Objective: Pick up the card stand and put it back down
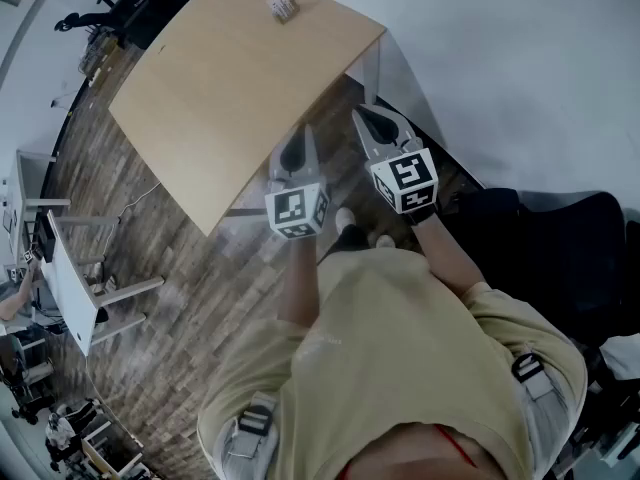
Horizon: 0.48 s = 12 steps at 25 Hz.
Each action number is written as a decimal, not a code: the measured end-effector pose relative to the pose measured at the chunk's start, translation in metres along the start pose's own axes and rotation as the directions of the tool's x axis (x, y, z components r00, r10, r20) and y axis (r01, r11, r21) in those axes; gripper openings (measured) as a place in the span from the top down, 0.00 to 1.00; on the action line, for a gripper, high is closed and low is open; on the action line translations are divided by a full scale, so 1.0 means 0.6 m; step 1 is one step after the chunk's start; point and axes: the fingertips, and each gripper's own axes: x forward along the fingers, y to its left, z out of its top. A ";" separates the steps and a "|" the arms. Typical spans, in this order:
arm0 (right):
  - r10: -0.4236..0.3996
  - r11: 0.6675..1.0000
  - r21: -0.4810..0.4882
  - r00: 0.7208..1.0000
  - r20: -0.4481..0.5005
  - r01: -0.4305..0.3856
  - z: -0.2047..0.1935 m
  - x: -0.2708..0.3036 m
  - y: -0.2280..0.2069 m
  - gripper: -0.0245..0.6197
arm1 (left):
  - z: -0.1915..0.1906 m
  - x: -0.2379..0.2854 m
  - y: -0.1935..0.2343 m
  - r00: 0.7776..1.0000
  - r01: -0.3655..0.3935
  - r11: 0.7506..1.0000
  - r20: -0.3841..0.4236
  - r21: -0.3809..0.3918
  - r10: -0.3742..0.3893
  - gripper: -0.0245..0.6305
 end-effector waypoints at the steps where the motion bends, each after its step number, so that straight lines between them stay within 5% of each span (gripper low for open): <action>1: -0.009 1.000 0.001 1.000 0.001 0.009 0.005 0.011 -0.004 0.95 | 0.004 0.007 0.011 1.000 0.002 1.000 0.000 -0.005 -0.002 0.96; 12: 0.018 0.999 -0.033 1.000 0.001 -0.018 0.041 0.155 0.024 0.95 | 0.034 0.069 0.143 0.999 -0.013 0.999 0.041 -0.044 0.015 0.96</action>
